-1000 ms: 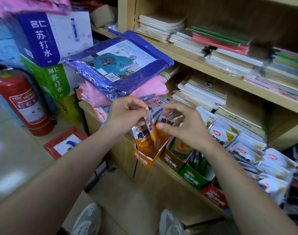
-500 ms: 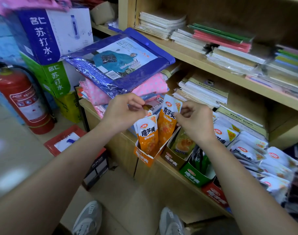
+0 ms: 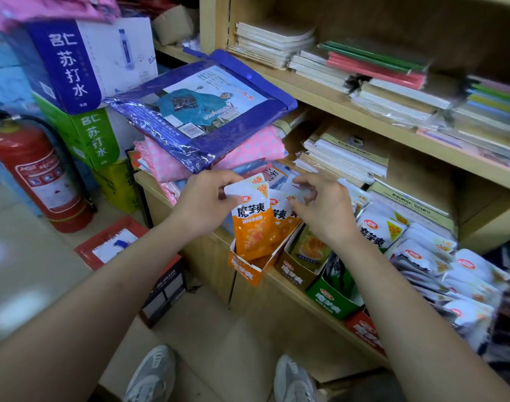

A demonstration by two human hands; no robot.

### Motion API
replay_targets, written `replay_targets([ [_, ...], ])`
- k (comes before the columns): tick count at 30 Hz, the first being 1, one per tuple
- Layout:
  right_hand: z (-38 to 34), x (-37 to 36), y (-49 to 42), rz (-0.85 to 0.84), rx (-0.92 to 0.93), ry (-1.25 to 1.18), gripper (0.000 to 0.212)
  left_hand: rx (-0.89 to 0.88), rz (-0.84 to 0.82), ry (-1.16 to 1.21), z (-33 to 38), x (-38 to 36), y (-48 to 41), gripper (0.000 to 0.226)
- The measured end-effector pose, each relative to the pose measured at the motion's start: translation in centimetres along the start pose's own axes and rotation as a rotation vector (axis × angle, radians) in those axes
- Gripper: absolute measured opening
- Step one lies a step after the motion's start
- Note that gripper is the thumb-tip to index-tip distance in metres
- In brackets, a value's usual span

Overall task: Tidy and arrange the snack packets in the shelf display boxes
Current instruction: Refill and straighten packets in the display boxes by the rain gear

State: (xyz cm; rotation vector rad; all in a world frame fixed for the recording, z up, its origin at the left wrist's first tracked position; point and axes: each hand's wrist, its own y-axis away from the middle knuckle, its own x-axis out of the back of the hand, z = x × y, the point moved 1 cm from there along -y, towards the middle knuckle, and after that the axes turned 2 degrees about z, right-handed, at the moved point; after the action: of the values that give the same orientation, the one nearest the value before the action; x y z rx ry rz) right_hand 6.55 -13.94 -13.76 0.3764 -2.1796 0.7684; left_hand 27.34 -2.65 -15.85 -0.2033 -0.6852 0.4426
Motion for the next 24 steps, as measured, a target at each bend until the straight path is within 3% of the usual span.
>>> replay_targets([
  [3, -0.6, 0.4, 0.2, 0.039, 0.031, -0.137, 0.036, -0.008, 0.082, 0.099, 0.0, -0.1, -0.2, 0.019],
  [6, -1.6, 0.4, 0.5, -0.090, 0.017, -0.293, 0.041, -0.033, 0.107, 0.177, 0.8, -0.3, 0.0, 0.019],
  [10, -2.1, 0.0, 0.7, -0.137, 0.048, -0.267, 0.036, -0.086, 0.075, 0.262, 2.3, -1.0, 0.1, 0.025],
  [15, -0.9, 1.2, 0.2, 0.125, -0.073, -0.247, 0.023, -0.066, 0.084, 0.204, 2.1, -0.9, -0.2, 0.039],
  [19, 0.4, 2.5, -0.3, 0.292, -0.187, -0.346, 0.010, -0.027, 0.069, 0.054, 0.4, -1.1, -0.3, 0.028],
  [24, 1.1, 2.2, -0.3, 0.113, -0.271, -0.556, 0.018, 0.005, 0.022, 0.118, 0.7, -1.8, -0.3, 0.034],
])
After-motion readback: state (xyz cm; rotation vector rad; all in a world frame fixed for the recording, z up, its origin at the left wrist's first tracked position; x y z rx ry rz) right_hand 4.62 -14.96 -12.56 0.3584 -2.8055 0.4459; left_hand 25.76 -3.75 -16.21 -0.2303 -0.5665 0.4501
